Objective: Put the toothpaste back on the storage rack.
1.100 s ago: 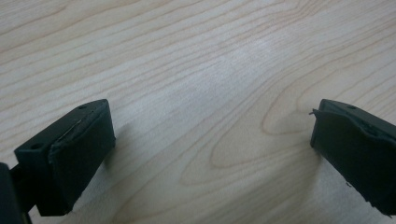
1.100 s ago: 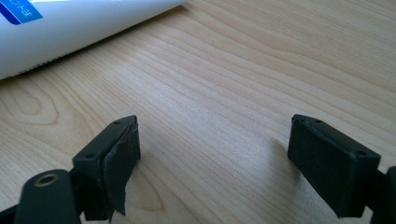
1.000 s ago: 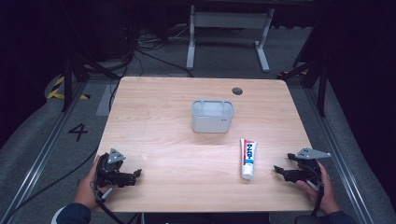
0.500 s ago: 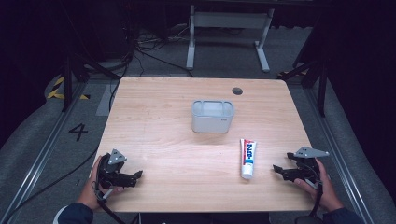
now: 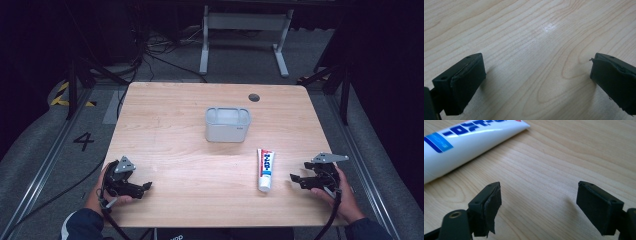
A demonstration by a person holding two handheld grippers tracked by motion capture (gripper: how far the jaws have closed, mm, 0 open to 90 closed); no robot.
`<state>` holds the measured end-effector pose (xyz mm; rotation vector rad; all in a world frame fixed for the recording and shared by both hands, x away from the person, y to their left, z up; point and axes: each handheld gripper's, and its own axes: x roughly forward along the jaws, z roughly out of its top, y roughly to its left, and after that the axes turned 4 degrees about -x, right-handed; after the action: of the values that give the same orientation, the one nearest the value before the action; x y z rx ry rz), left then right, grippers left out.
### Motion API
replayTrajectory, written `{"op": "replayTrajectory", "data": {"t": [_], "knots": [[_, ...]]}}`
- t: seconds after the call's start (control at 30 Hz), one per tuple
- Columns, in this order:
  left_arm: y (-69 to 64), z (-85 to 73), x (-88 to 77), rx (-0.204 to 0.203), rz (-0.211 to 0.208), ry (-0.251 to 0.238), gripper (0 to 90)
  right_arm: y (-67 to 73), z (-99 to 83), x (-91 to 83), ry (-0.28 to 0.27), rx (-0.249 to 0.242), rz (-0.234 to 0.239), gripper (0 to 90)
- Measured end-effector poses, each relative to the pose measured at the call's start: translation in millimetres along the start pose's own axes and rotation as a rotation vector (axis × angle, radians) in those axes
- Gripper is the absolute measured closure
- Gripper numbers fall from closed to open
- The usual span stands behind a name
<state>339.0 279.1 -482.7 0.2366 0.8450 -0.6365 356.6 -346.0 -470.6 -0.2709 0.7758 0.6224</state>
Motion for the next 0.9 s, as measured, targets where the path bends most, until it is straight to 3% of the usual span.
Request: {"op": "replayTrajectory", "data": {"t": [0.33,0.67,0.9], "knots": [[4.9,6.7,6.4,-0.004,-0.007,-0.006,0.5,17.5,22.9,-14.6,-0.043,-0.020,0.002,24.3],[7.0,10.9,9.1,-0.009,0.000,-0.004,0.5,40.4,49.9,-2.9,-0.033,-0.059,-0.010,25.3],[7.2,10.9,9.0,-0.005,0.003,-0.004,0.6,55.0,62.3,8.3,-0.035,-0.083,0.015,25.4]]}}
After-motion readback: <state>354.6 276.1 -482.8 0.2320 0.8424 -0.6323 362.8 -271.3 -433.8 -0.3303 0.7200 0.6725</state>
